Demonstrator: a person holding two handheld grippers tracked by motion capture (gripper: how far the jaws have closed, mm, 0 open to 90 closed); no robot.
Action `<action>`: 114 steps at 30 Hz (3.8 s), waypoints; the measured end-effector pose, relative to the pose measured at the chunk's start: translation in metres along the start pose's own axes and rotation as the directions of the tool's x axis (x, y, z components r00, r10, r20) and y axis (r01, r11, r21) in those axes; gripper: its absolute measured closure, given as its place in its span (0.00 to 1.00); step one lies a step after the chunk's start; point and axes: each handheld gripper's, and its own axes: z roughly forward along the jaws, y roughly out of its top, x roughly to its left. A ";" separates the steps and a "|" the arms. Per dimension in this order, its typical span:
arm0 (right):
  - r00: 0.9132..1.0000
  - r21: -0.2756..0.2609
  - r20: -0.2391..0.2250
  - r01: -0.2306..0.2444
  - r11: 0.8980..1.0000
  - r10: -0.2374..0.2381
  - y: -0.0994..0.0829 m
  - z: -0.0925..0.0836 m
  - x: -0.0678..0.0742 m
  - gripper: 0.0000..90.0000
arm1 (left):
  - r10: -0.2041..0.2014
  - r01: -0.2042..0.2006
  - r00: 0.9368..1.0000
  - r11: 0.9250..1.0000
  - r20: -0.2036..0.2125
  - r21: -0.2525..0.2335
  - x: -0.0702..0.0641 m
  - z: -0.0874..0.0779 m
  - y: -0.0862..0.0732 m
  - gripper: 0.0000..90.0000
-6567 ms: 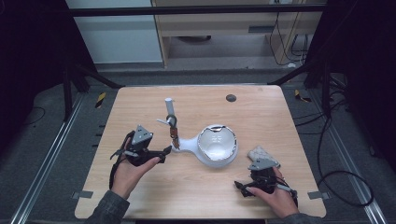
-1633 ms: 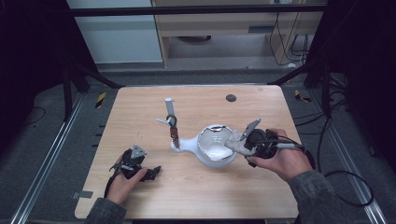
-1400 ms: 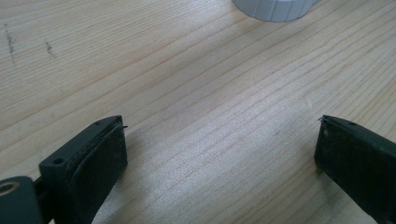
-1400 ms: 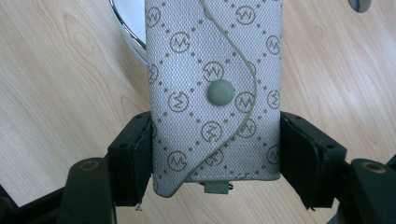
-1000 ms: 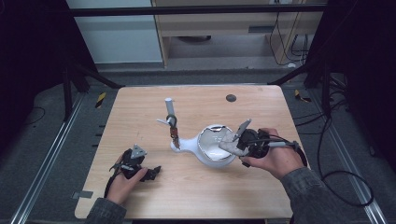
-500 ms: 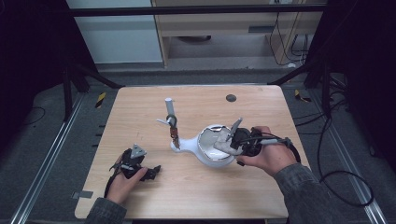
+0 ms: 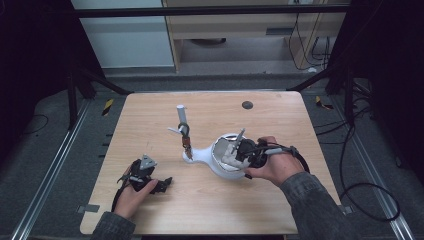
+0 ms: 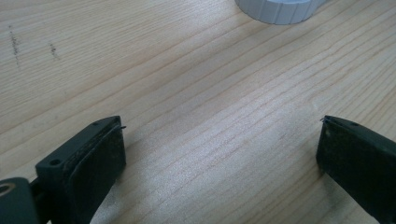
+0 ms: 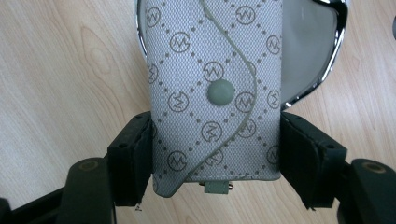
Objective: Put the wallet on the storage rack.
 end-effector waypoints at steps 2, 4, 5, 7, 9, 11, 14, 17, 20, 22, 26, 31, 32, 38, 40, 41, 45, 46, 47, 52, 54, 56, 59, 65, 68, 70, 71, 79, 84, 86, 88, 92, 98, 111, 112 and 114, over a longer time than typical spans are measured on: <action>1.000 0.005 -0.001 0.002 1.000 -0.002 0.004 0.001 0.000 0.35 | 0.002 -0.002 1.000 1.000 0.000 0.000 0.000 0.000 0.000 0.01; 1.000 0.014 -0.005 0.006 1.000 -0.006 0.008 0.002 0.000 0.35 | 0.003 -0.003 1.000 1.000 0.000 0.000 0.000 0.000 0.000 0.01; 1.000 0.016 -0.005 0.010 1.000 -0.010 0.009 0.002 0.000 0.35 | 0.003 -0.003 1.000 1.000 0.000 0.000 0.000 0.000 0.000 0.01; 1.000 0.025 -0.006 0.002 1.000 -0.002 0.011 0.003 -0.001 0.35 | 0.002 -0.002 1.000 1.000 0.000 0.000 0.000 0.000 0.000 0.01; 1.000 0.026 -0.004 0.006 1.000 -0.006 0.012 0.004 -0.001 0.35 | 0.003 -0.003 1.000 1.000 0.000 0.000 0.000 0.000 0.000 0.01; 1.000 0.036 -0.004 0.004 0.999 -0.004 0.013 0.004 -0.001 0.35 | 0.002 -0.002 1.000 1.000 0.000 0.000 0.000 0.000 0.000 0.01; 1.000 0.047 -0.007 0.011 0.999 -0.010 0.014 0.006 -0.002 0.35 | 0.003 -0.003 1.000 1.000 -0.001 0.000 0.000 0.000 0.000 0.01; 1.000 0.052 -0.006 0.005 0.999 -0.005 0.015 0.007 -0.004 0.35 | 0.003 -0.003 1.000 1.000 -0.001 0.000 0.000 0.000 0.000 0.01; 1.000 0.059 -0.006 0.002 0.998 -0.002 0.015 0.008 -0.005 0.35 | 0.003 -0.003 1.000 1.000 -0.001 0.000 0.000 0.000 0.000 0.01; 1.000 0.063 -0.004 0.002 0.998 -0.002 0.016 0.009 -0.005 0.35 | 0.003 -0.003 1.000 1.000 -0.001 0.001 0.000 0.000 0.000 0.01; 1.000 0.069 -0.003 -0.002 0.998 0.002 0.016 0.010 -0.006 0.35 | 0.003 -0.003 1.000 1.000 -0.001 0.000 0.000 0.000 0.000 0.01; 1.000 0.073 -0.004 -0.006 0.997 0.006 0.018 0.012 -0.008 0.35 | 0.003 -0.003 1.000 1.000 -0.001 0.000 0.000 0.000 0.000 0.01; 1.000 0.075 -0.002 -0.001 0.997 0.001 0.018 0.013 -0.008 0.35 | 0.003 -0.003 1.000 1.000 -0.001 0.000 0.000 0.000 0.000 0.01; 1.000 0.084 -0.004 -0.004 0.996 0.004 0.022 0.013 -0.009 0.35 | 0.003 -0.003 1.000 1.000 -0.001 0.000 0.000 0.000 0.000 0.01; 1.000 0.089 -0.004 -0.003 0.996 0.003 0.023 0.015 -0.010 0.35 | 0.003 -0.003 1.000 1.000 -0.001 0.000 0.000 0.000 0.000 0.01; 1.000 0.090 -0.004 -0.004 0.996 0.004 0.023 0.016 -0.010 0.35 | 0.003 -0.003 1.000 1.000 -0.001 0.000 0.000 0.000 0.000 0.01; 1.000 0.089 -0.003 -0.004 0.996 0.004 0.026 0.018 -0.011 0.35 | 0.003 -0.003 1.000 1.000 -0.001 0.000 0.000 0.000 0.000 0.01; 1.000 0.091 -0.004 -0.010 0.996 0.010 0.026 0.019 -0.011 0.35 | 0.003 -0.003 1.000 1.000 -0.001 0.000 0.000 0.000 0.000 0.01; 1.000 0.092 -0.004 -0.008 0.996 0.008 0.027 0.019 -0.012 0.35 | 0.003 -0.003 1.000 1.000 -0.001 0.000 0.000 0.000 0.000 0.01; 1.000 0.093 -0.006 -0.008 0.996 0.009 0.030 0.021 -0.012 0.35 | 0.003 -0.003 1.000 1.000 0.000 0.000 0.000 0.000 0.000 0.01; 1.000 0.096 -0.007 -0.008 0.995 0.009 0.030 0.022 -0.013 0.35 | 0.004 -0.004 1.000 1.000 0.000 0.000 0.000 0.000 0.000 0.01; 1.000 0.097 -0.007 -0.014 0.995 0.015 0.031 0.023 -0.014 0.35 | 0.004 -0.004 1.000 1.000 -0.001 0.000 0.000 0.000 0.000 0.01; 1.000 0.098 -0.009 -0.016 0.995 0.017 0.032 0.024 -0.014 0.35 | 0.004 -0.004 1.000 1.000 0.000 0.000 0.000 0.000 0.000 0.01; 1.000 0.100 -0.012 -0.011 0.995 0.012 0.035 0.026 -0.013 0.35 | 0.004 -0.004 1.000 1.000 0.001 0.000 0.000 0.000 0.000 0.01; 1.000 0.106 -0.015 -0.006 0.994 0.008 0.036 0.029 -0.013 0.34 | 0.004 -0.004 1.000 1.000 0.001 0.000 0.000 0.000 0.000 0.01; 1.000 0.111 -0.016 -0.005 0.994 0.007 0.037 0.029 -0.012 0.34 | 0.005 -0.005 1.000 1.000 0.001 0.001 0.000 0.000 0.000 0.01; 1.000 0.110 -0.017 -0.004 0.994 0.006 0.037 0.029 -0.012 0.34 | 0.004 -0.004 1.000 1.000 0.001 0.001 0.000 0.000 0.000 0.01; 0.999 0.070 -0.022 -0.039 0.997 0.041 0.037 0.029 -0.013 0.25 | 0.005 -0.005 1.000 1.000 0.001 0.001 -0.001 0.000 0.000 0.01; 0.998 0.053 -0.023 -0.065 0.996 0.066 0.037 0.026 -0.014 0.20 | 0.006 -0.006 1.000 1.000 0.000 0.001 -0.001 0.000 0.000 0.01; 0.998 0.046 -0.026 -0.062 0.997 0.063 0.038 0.025 -0.014 0.20 | 0.006 -0.006 1.000 1.000 0.001 0.001 -0.001 0.000 0.000 0.01; 0.998 0.044 -0.023 -0.063 0.997 0.064 0.038 0.024 -0.014 0.19 | 0.005 -0.005 1.000 1.000 0.000 0.000 -0.001 0.000 0.000 0.01; 0.997 0.041 -0.021 -0.067 0.997 0.068 0.040 0.023 -0.013 0.17 | 0.006 -0.006 1.000 1.000 0.001 0.000 -0.001 0.000 0.000 0.01; 0.998 0.033 -0.022 -0.065 0.997 0.065 0.039 0.022 -0.013 0.15 | 0.006 -0.006 1.000 1.000 0.001 0.001 -0.001 0.000 0.000 0.01; 0.996 0.005 -0.018 -0.093 0.996 0.093 0.034 0.017 -0.015 0.10 | 0.006 -0.006 1.000 1.000 0.002 0.000 -0.001 0.000 0.000 0.01; 0.995 -0.001 -0.020 -0.098 0.995 0.097 0.034 0.017 -0.014 0.10 | 0.006 -0.006 1.000 1.000 0.002 0.000 -0.001 0.000 0.000 0.01; 0.995 -0.009 -0.018 -0.093 0.996 0.093 0.032 0.016 -0.015 0.09 | 0.006 -0.006 1.000 1.000 0.002 0.000 0.000 0.000 0.000 0.01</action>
